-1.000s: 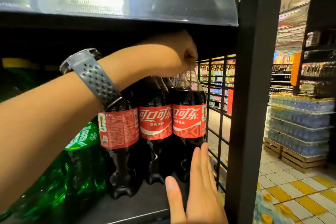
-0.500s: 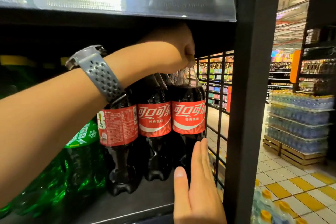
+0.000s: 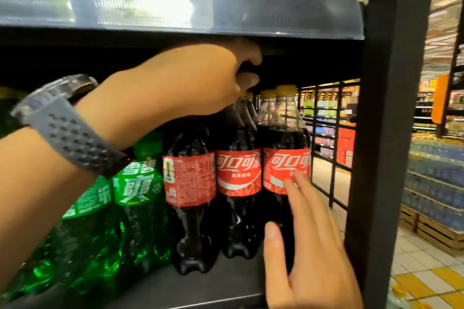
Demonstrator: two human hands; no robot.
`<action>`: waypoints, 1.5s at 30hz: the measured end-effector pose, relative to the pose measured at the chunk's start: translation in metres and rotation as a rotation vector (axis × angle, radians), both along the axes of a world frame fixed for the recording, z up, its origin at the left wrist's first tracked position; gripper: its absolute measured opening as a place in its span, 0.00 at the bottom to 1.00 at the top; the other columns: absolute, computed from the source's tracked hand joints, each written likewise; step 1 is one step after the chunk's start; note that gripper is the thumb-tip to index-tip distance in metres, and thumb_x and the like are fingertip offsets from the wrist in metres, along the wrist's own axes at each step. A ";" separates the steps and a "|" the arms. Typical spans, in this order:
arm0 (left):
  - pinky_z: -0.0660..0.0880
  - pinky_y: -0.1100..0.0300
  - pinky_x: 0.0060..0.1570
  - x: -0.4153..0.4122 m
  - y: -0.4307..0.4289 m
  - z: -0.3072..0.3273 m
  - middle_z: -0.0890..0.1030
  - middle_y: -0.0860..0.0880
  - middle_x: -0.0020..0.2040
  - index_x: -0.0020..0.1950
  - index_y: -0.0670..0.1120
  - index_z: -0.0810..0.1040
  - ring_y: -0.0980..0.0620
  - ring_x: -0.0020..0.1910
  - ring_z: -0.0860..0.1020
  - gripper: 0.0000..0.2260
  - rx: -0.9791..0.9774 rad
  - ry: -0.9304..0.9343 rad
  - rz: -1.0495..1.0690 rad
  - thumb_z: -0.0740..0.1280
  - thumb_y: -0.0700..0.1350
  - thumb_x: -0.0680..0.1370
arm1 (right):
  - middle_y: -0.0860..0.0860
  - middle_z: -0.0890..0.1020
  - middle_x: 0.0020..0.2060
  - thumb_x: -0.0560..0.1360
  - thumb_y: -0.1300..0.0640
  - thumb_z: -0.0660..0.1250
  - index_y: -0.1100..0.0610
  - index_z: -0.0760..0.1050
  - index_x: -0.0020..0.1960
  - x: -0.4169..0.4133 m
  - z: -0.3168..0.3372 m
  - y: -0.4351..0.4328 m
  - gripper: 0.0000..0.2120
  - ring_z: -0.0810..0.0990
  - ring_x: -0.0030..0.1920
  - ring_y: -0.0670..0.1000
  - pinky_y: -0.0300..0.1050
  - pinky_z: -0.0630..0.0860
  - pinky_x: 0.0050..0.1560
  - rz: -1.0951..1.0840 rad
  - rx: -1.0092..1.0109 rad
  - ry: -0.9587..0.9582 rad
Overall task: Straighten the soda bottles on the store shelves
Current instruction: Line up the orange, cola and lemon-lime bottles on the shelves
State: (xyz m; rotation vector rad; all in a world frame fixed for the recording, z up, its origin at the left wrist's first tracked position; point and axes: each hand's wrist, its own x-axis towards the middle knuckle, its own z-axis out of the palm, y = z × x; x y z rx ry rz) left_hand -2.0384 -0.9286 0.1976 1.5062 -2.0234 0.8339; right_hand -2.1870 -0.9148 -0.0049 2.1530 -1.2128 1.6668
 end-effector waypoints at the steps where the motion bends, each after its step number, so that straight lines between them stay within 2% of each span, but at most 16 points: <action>1: 0.67 0.59 0.47 0.012 0.007 0.000 0.76 0.52 0.64 0.69 0.58 0.68 0.48 0.58 0.75 0.17 -0.025 -0.007 0.031 0.60 0.57 0.80 | 0.42 0.68 0.69 0.75 0.46 0.56 0.50 0.66 0.72 0.000 0.011 0.003 0.25 0.65 0.68 0.41 0.32 0.66 0.63 0.048 -0.006 0.007; 4: 0.64 0.61 0.47 0.040 0.018 -0.004 0.76 0.55 0.62 0.67 0.57 0.69 0.50 0.57 0.75 0.18 -0.061 0.023 0.092 0.60 0.58 0.79 | 0.30 0.68 0.61 0.78 0.41 0.54 0.38 0.64 0.66 0.010 0.048 -0.001 0.17 0.67 0.62 0.33 0.25 0.62 0.55 0.184 0.015 0.059; 8: 0.72 0.58 0.52 0.060 0.016 -0.006 0.79 0.51 0.54 0.61 0.49 0.75 0.49 0.53 0.77 0.17 0.041 0.135 0.069 0.64 0.56 0.77 | 0.39 0.75 0.52 0.77 0.46 0.59 0.48 0.71 0.64 0.038 0.089 -0.012 0.17 0.73 0.53 0.41 0.23 0.64 0.44 0.207 -0.058 0.134; 10: 0.76 0.53 0.49 0.063 0.012 -0.004 0.82 0.45 0.48 0.52 0.43 0.81 0.44 0.47 0.79 0.14 0.083 0.106 0.040 0.66 0.53 0.77 | 0.44 0.73 0.43 0.78 0.47 0.60 0.52 0.72 0.60 0.051 0.106 -0.021 0.14 0.73 0.46 0.48 0.31 0.64 0.36 0.164 -0.028 0.178; 12: 0.76 0.51 0.46 0.066 0.011 -0.001 0.82 0.43 0.44 0.48 0.43 0.83 0.44 0.43 0.80 0.13 0.127 0.102 0.009 0.66 0.52 0.78 | 0.47 0.73 0.38 0.77 0.47 0.62 0.54 0.73 0.55 0.061 0.124 -0.030 0.12 0.74 0.41 0.52 0.43 0.66 0.35 0.124 0.041 0.221; 13: 0.77 0.50 0.46 0.068 0.011 0.001 0.83 0.43 0.43 0.47 0.43 0.83 0.43 0.44 0.80 0.13 0.152 0.115 -0.008 0.66 0.52 0.78 | 0.49 0.75 0.37 0.77 0.47 0.63 0.55 0.74 0.53 0.065 0.133 -0.033 0.12 0.75 0.39 0.53 0.45 0.67 0.34 0.135 0.085 0.252; 17: 0.77 0.45 0.50 0.076 0.007 0.003 0.84 0.41 0.45 0.48 0.42 0.83 0.40 0.48 0.81 0.10 0.218 0.228 -0.105 0.69 0.48 0.76 | 0.52 0.83 0.44 0.76 0.50 0.64 0.50 0.72 0.61 0.071 0.162 -0.043 0.15 0.81 0.41 0.52 0.41 0.72 0.39 0.280 0.257 0.342; 19: 0.77 0.50 0.54 0.080 0.005 0.003 0.84 0.43 0.46 0.49 0.44 0.83 0.42 0.50 0.81 0.08 0.252 0.299 -0.161 0.70 0.47 0.76 | 0.51 0.84 0.36 0.76 0.51 0.64 0.49 0.72 0.61 0.073 0.169 -0.048 0.14 0.81 0.34 0.49 0.42 0.75 0.37 0.305 0.306 0.360; 21: 0.74 0.58 0.49 0.081 0.004 0.003 0.85 0.44 0.46 0.50 0.44 0.83 0.42 0.50 0.81 0.09 0.268 0.335 -0.186 0.71 0.48 0.75 | 0.52 0.84 0.36 0.76 0.51 0.65 0.50 0.72 0.63 0.074 0.173 -0.053 0.16 0.81 0.38 0.51 0.47 0.78 0.43 0.259 0.306 0.408; 23: 0.73 0.57 0.44 0.083 0.003 0.002 0.84 0.43 0.44 0.49 0.43 0.82 0.41 0.48 0.80 0.12 0.225 0.322 -0.170 0.71 0.51 0.74 | 0.53 0.82 0.41 0.75 0.48 0.65 0.52 0.72 0.62 0.075 0.176 -0.054 0.17 0.80 0.43 0.54 0.48 0.77 0.46 0.222 0.280 0.421; 26: 0.77 0.51 0.47 0.080 0.003 -0.001 0.84 0.46 0.42 0.46 0.45 0.83 0.44 0.45 0.81 0.15 0.173 0.300 -0.157 0.71 0.56 0.73 | 0.53 0.79 0.52 0.73 0.43 0.67 0.52 0.72 0.64 0.080 0.178 -0.052 0.23 0.78 0.50 0.55 0.45 0.75 0.46 0.135 0.257 0.429; 30: 0.78 0.44 0.48 0.084 0.003 -0.001 0.84 0.43 0.41 0.44 0.44 0.83 0.41 0.43 0.81 0.19 0.151 0.237 -0.130 0.69 0.60 0.72 | 0.52 0.79 0.45 0.70 0.37 0.68 0.53 0.77 0.56 0.085 0.178 -0.051 0.23 0.78 0.42 0.52 0.39 0.69 0.33 0.095 0.269 0.435; 32: 0.78 0.44 0.46 0.099 0.005 0.003 0.83 0.44 0.41 0.44 0.44 0.82 0.41 0.42 0.81 0.17 0.160 0.145 -0.094 0.69 0.59 0.73 | 0.52 0.80 0.46 0.71 0.38 0.67 0.52 0.76 0.57 0.080 0.178 -0.052 0.22 0.78 0.42 0.52 0.41 0.70 0.34 0.128 0.242 0.429; 35: 0.78 0.47 0.49 0.125 0.011 0.009 0.83 0.52 0.41 0.46 0.48 0.82 0.48 0.43 0.81 0.14 0.266 0.087 -0.020 0.70 0.58 0.72 | 0.48 0.79 0.57 0.75 0.46 0.67 0.46 0.69 0.68 0.073 0.181 -0.048 0.22 0.81 0.43 0.49 0.41 0.73 0.38 0.294 0.286 0.370; 40: 0.76 0.51 0.56 0.143 0.008 0.010 0.83 0.52 0.47 0.55 0.48 0.80 0.49 0.48 0.81 0.19 0.307 0.227 -0.033 0.74 0.56 0.68 | 0.49 0.83 0.37 0.78 0.54 0.65 0.47 0.76 0.57 0.076 0.188 -0.044 0.09 0.80 0.29 0.42 0.33 0.72 0.25 0.281 0.252 0.473; 45: 0.76 0.58 0.47 0.146 0.006 0.002 0.85 0.49 0.40 0.48 0.49 0.83 0.52 0.42 0.83 0.05 0.277 0.300 -0.112 0.70 0.48 0.75 | 0.49 0.82 0.47 0.75 0.50 0.67 0.49 0.78 0.56 0.083 0.190 -0.043 0.10 0.79 0.40 0.49 0.40 0.74 0.38 0.151 0.213 0.526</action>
